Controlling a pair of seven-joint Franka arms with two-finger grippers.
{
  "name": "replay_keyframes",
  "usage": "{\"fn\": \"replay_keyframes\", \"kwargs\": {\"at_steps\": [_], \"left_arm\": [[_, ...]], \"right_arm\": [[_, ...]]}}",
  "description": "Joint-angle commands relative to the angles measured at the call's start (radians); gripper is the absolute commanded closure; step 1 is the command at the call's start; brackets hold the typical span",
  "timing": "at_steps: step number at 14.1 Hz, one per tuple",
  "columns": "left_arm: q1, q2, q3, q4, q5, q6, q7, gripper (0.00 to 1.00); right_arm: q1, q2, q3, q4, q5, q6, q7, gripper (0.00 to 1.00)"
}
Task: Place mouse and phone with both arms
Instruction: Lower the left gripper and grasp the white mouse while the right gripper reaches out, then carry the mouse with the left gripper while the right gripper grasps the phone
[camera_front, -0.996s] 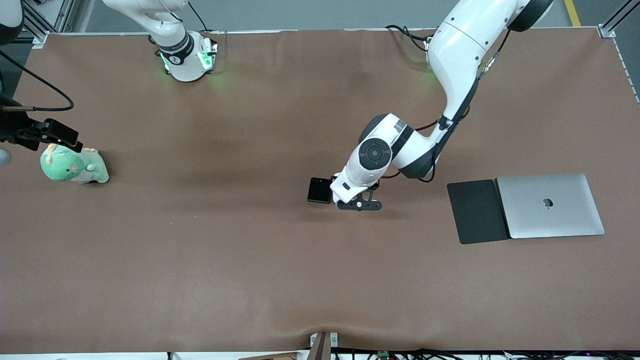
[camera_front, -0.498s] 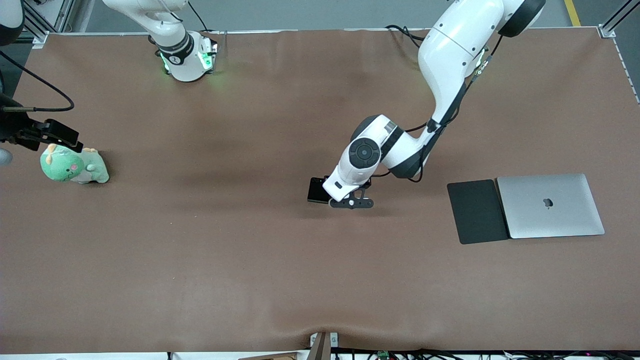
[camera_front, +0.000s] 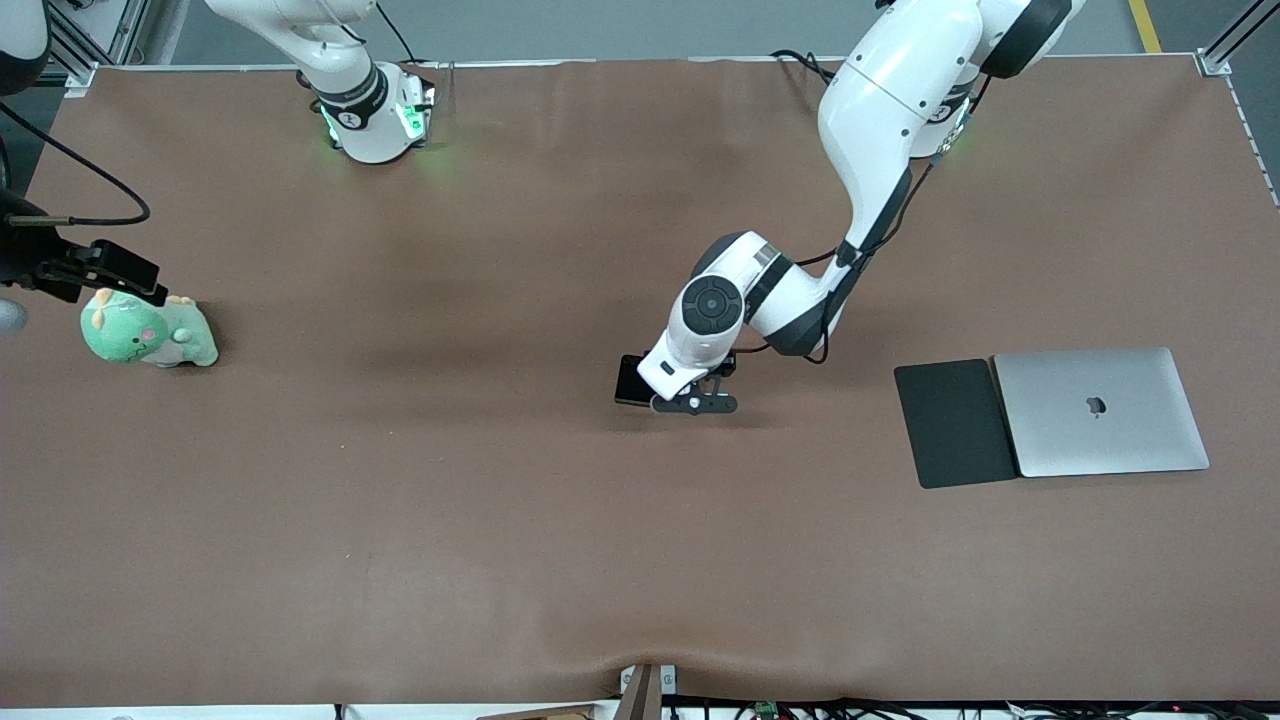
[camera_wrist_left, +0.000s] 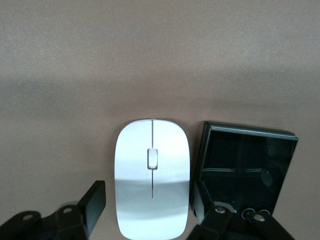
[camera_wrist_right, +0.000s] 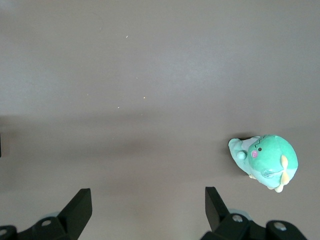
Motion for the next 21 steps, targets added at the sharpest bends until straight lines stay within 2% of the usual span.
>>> {"fn": "replay_keyframes", "kwargs": {"at_steps": [1, 7, 10, 15, 17, 21], "left_arm": [[-0.016, 0.017, 0.012, 0.025, 0.051, 0.007, -0.030, 0.22], [-0.016, 0.023, 0.012, 0.025, 0.065, 0.007, -0.033, 0.24], [-0.016, 0.026, 0.012, 0.025, 0.063, 0.007, -0.033, 0.29], [-0.016, 0.032, 0.012, 0.025, 0.065, 0.007, -0.033, 0.36], [-0.016, 0.035, 0.012, 0.025, 0.065, 0.007, -0.035, 0.37], [-0.014, 0.032, 0.012, 0.025, 0.068, 0.007, -0.043, 0.54]], "right_arm": [[-0.007, 0.003, 0.010, 0.001, 0.005, 0.009, 0.002, 0.00], [-0.001, 0.009, 0.011, 0.001, 0.005, 0.009, 0.006, 0.00], [0.054, 0.061, 0.011, 0.004, 0.020, 0.045, 0.017, 0.00], [0.120, 0.190, 0.011, 0.008, 0.137, 0.134, 0.075, 0.00], [0.175, 0.245, 0.011, 0.025, 0.141, 0.157, 0.135, 0.00], [0.289, 0.434, 0.011, 0.169, 0.140, 0.190, 0.271, 0.00]]}}
